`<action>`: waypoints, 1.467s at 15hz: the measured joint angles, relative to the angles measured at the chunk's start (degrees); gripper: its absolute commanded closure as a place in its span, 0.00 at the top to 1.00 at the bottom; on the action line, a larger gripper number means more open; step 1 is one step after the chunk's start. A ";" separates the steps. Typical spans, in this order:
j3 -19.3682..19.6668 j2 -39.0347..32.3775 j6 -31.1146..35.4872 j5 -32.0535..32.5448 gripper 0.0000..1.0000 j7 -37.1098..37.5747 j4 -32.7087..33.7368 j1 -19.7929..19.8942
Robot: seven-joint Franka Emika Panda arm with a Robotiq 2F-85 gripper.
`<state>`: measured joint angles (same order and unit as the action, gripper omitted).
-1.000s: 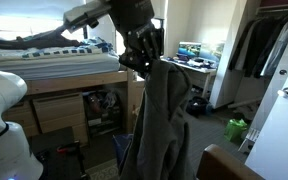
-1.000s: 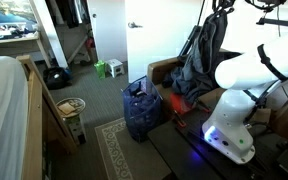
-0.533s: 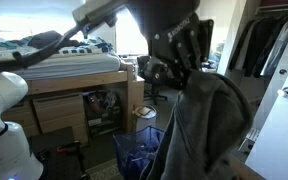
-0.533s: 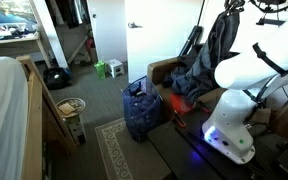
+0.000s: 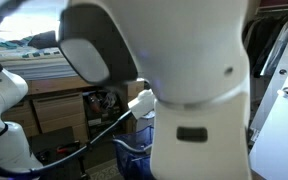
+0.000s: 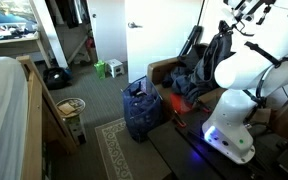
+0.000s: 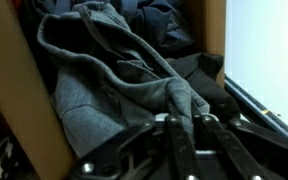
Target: Take the cloth from the laundry basket and put it on the brown couch
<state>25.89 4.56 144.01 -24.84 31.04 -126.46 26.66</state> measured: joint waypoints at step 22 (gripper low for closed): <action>-0.23 -23.93 -1.37 -0.98 0.98 7.34 8.99 -0.42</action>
<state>25.66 -19.37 142.63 -25.82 38.37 -117.46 26.24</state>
